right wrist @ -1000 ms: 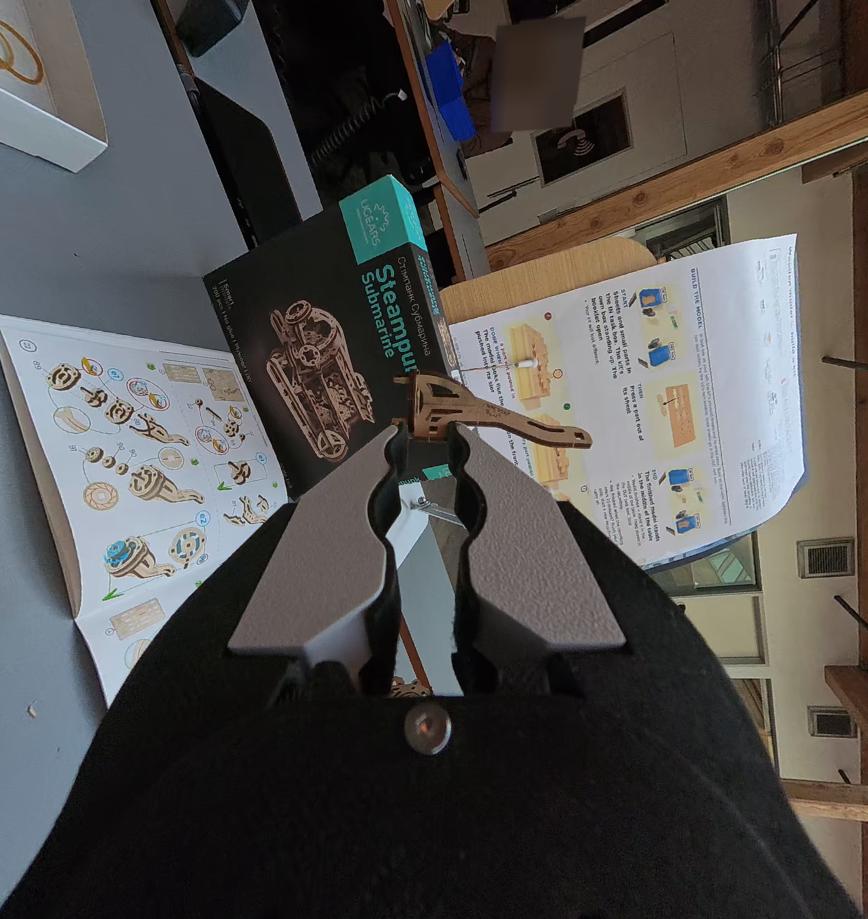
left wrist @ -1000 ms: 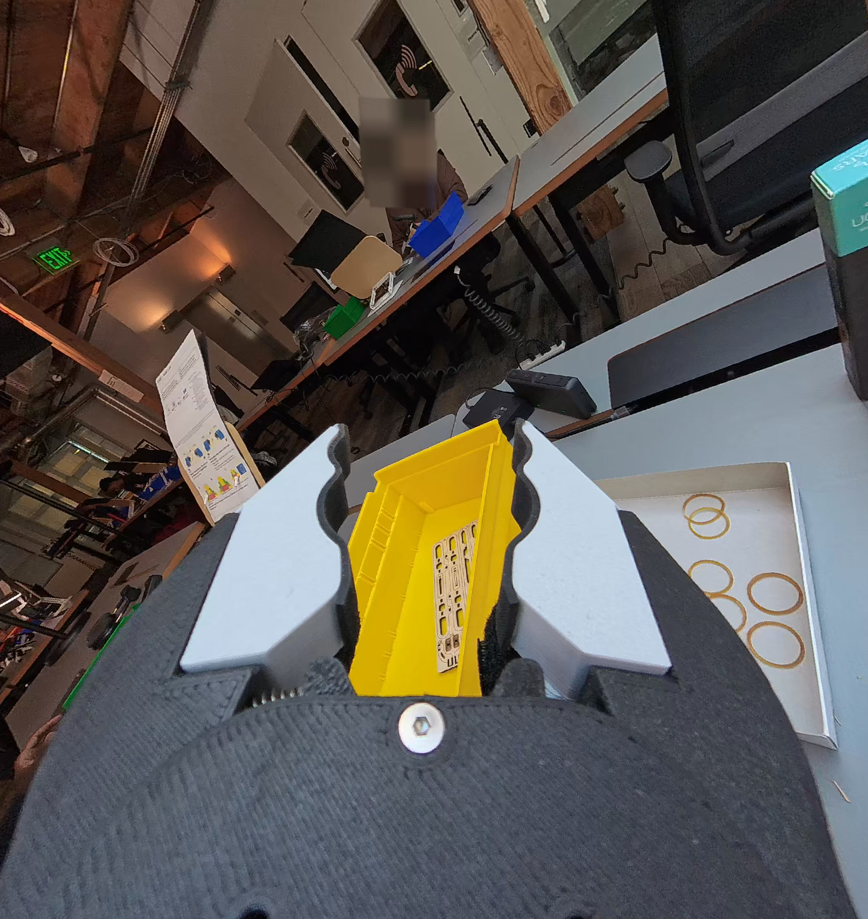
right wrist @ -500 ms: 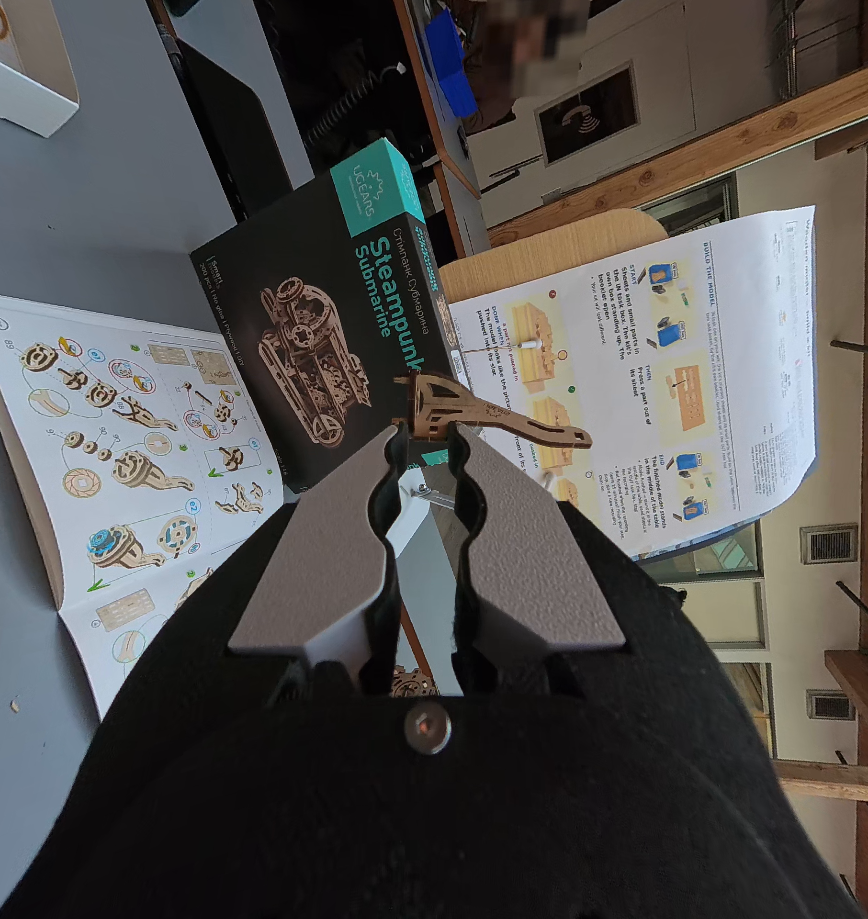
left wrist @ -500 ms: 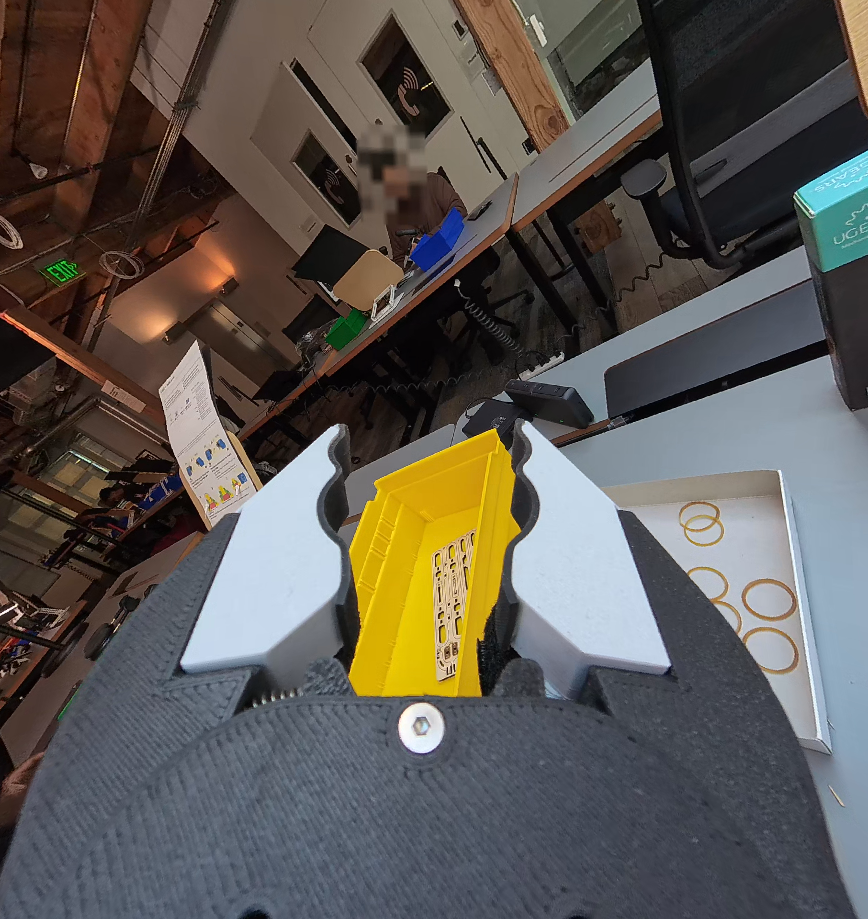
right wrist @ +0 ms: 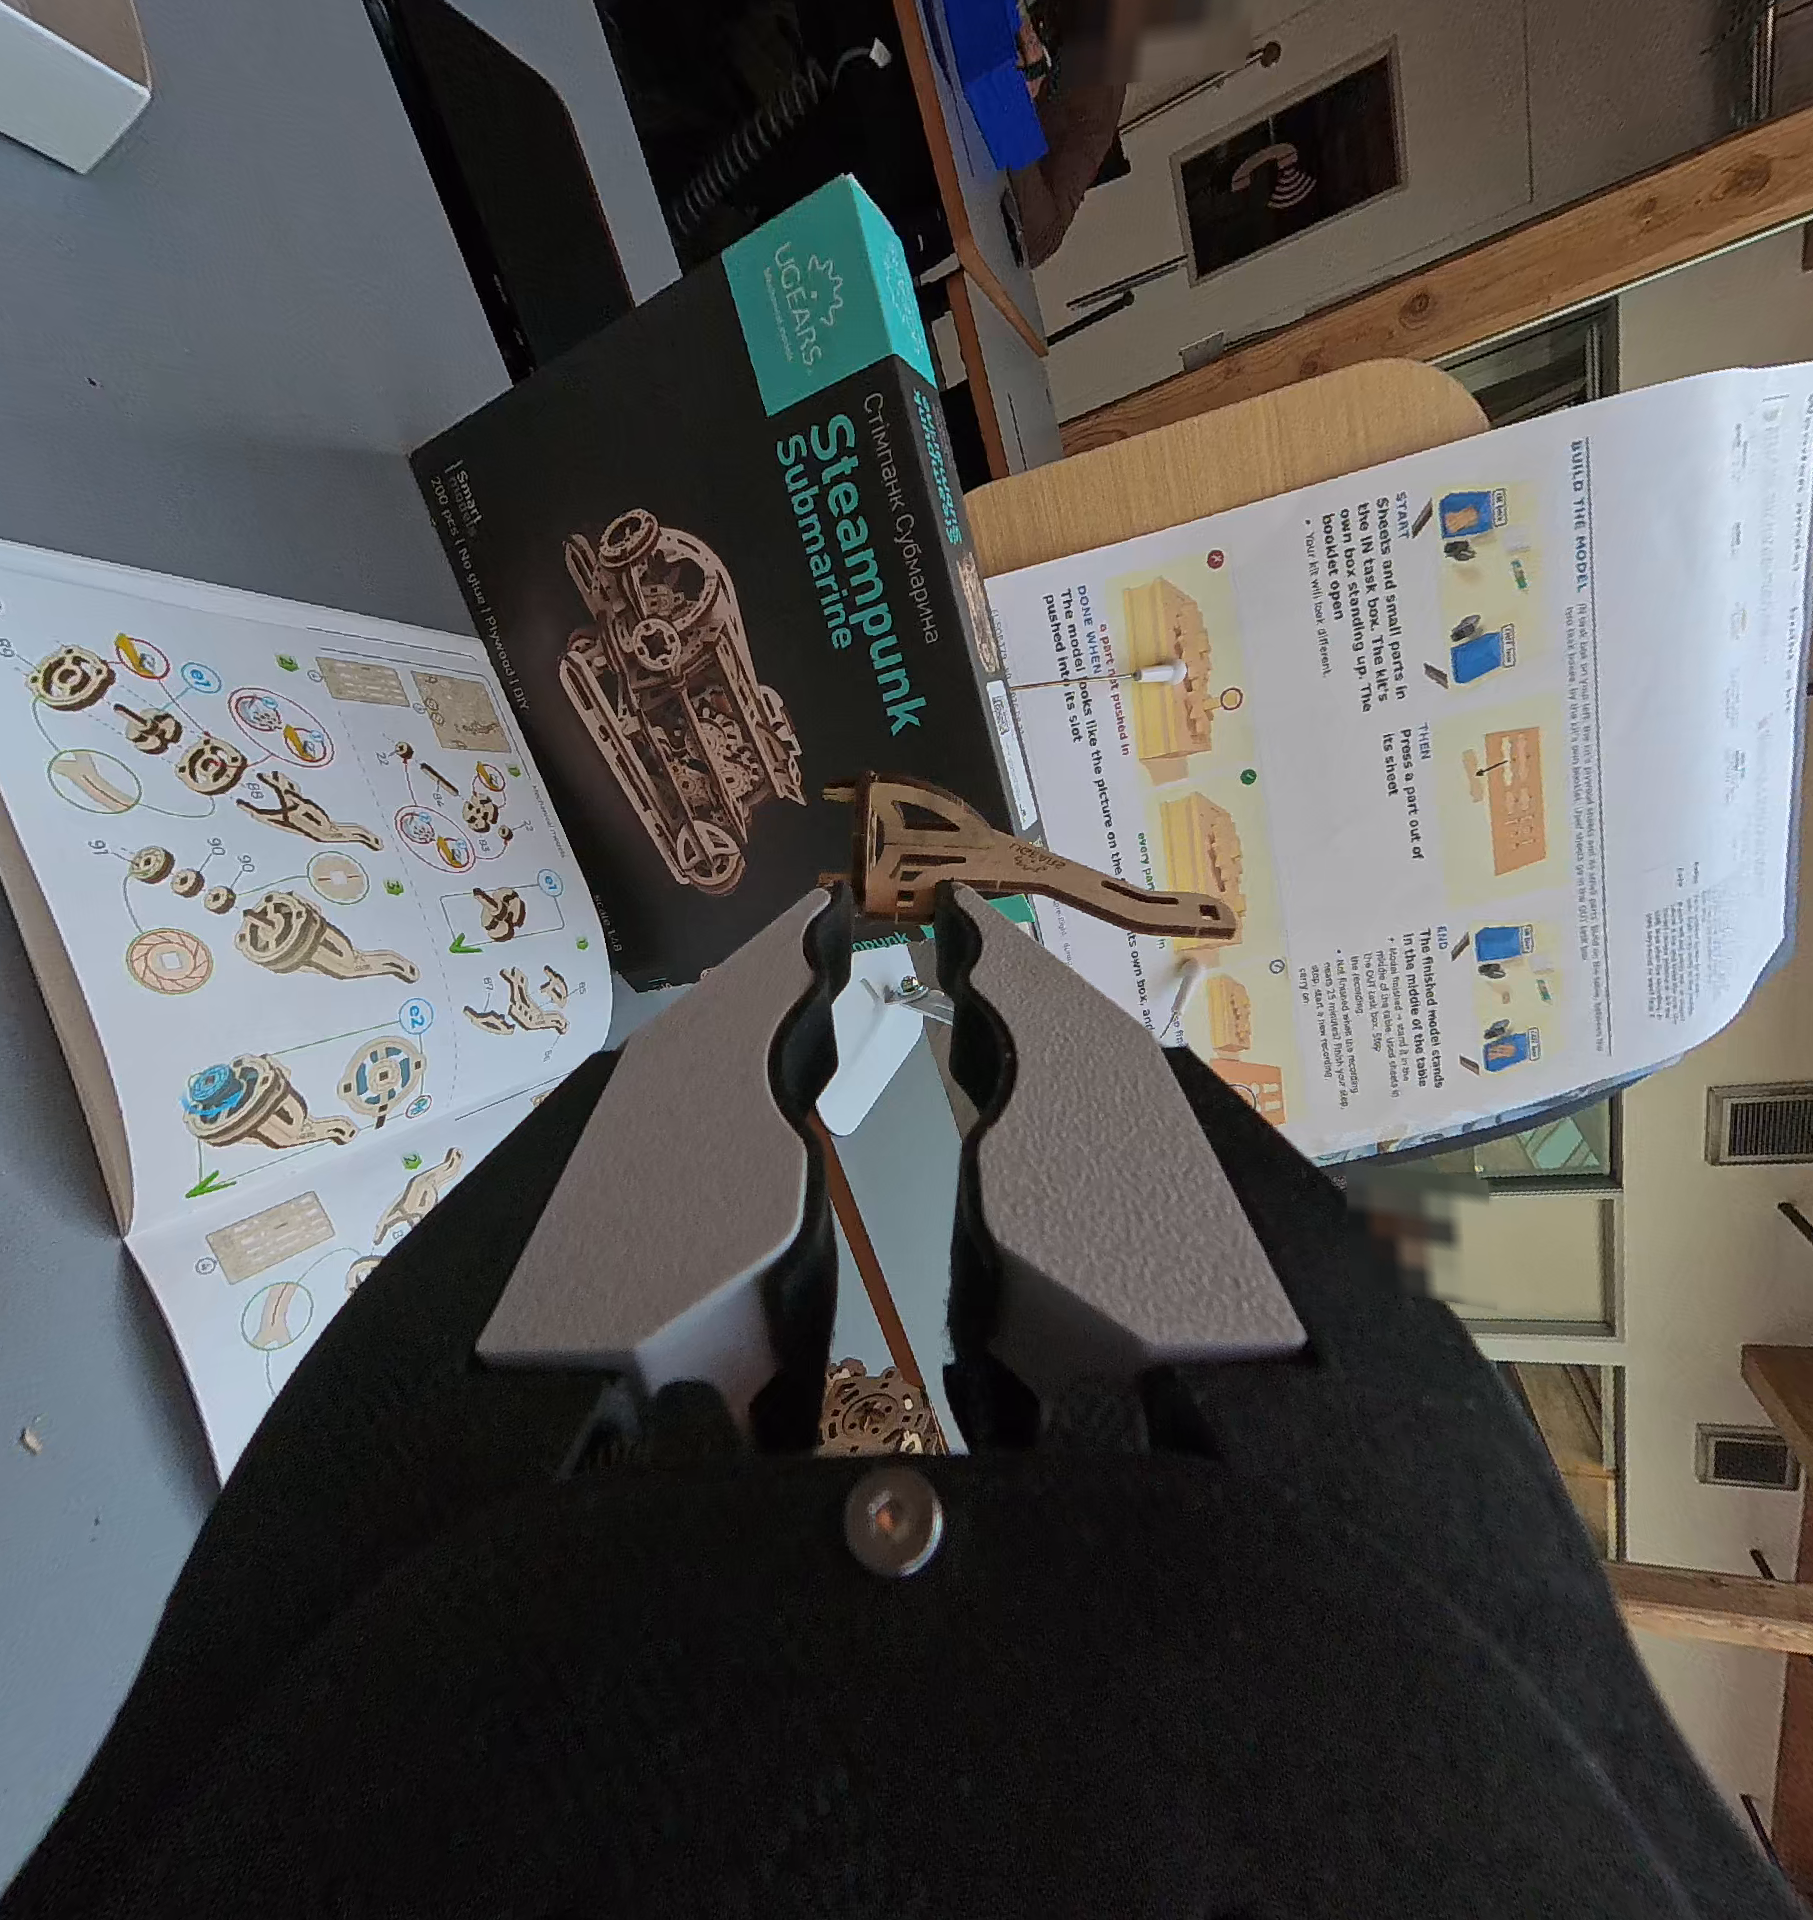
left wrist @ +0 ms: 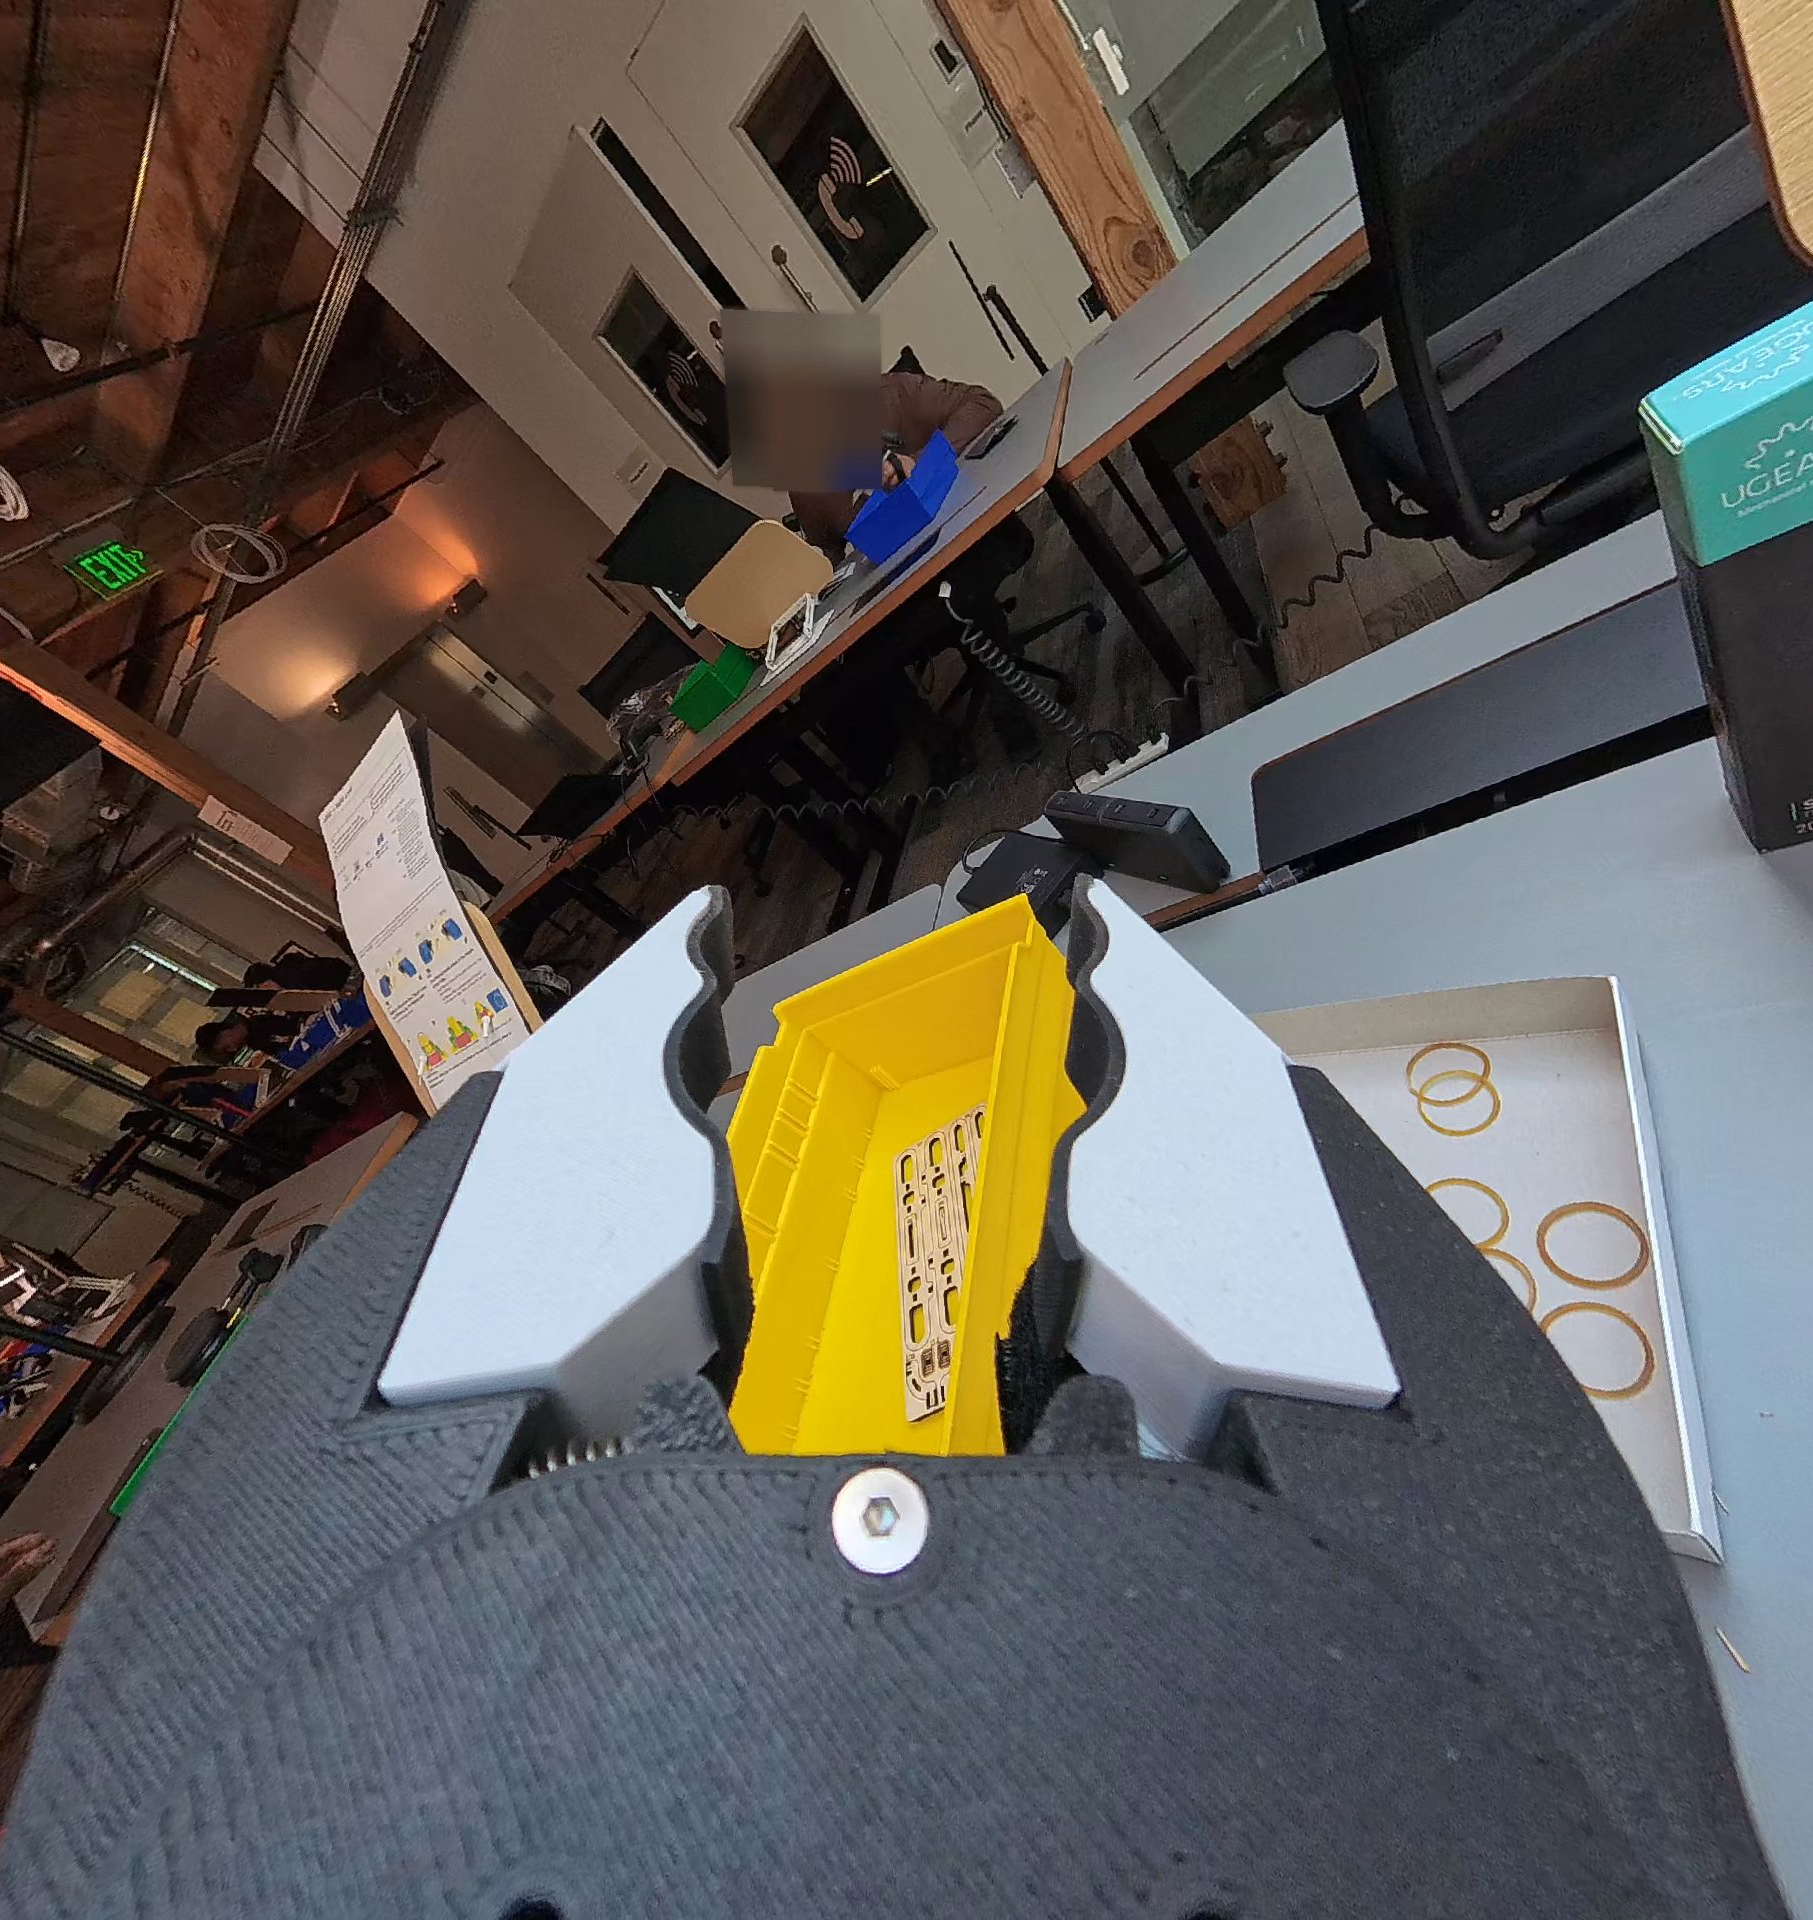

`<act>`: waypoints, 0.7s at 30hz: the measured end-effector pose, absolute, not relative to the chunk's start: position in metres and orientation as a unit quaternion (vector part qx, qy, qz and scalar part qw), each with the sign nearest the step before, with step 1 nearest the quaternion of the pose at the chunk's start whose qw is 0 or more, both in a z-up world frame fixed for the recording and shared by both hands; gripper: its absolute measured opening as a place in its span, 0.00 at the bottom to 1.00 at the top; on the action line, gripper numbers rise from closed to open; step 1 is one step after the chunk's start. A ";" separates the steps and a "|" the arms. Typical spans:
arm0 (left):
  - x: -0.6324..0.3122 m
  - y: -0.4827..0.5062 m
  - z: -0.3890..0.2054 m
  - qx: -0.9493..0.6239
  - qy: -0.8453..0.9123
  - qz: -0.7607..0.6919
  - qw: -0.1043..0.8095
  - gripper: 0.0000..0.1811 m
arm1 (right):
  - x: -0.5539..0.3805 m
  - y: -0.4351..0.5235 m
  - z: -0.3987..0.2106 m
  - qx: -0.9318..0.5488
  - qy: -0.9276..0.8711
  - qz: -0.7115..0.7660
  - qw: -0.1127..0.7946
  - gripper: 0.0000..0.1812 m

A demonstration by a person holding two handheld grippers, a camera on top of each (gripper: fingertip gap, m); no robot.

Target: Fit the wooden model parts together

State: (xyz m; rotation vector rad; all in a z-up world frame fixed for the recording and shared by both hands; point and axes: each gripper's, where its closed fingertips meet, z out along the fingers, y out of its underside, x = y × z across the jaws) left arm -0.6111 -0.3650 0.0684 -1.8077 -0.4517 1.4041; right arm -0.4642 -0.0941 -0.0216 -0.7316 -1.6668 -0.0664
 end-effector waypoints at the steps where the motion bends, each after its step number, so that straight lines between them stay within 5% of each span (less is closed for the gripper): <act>1: -0.611 -0.364 0.068 -0.713 -0.178 0.552 0.394 0.35 | -0.464 -0.094 -0.022 -0.318 -0.723 -0.030 0.612 0.08; 13: -0.598 -0.316 0.027 -0.758 -0.132 0.481 0.421 0.35 | -0.445 -0.079 0.000 -0.382 -0.697 -0.018 0.607 0.08; 21: -0.531 -0.250 0.010 -0.768 -0.067 0.293 0.566 0.34 | -0.402 -0.069 0.069 -0.451 -0.592 0.015 0.668 0.08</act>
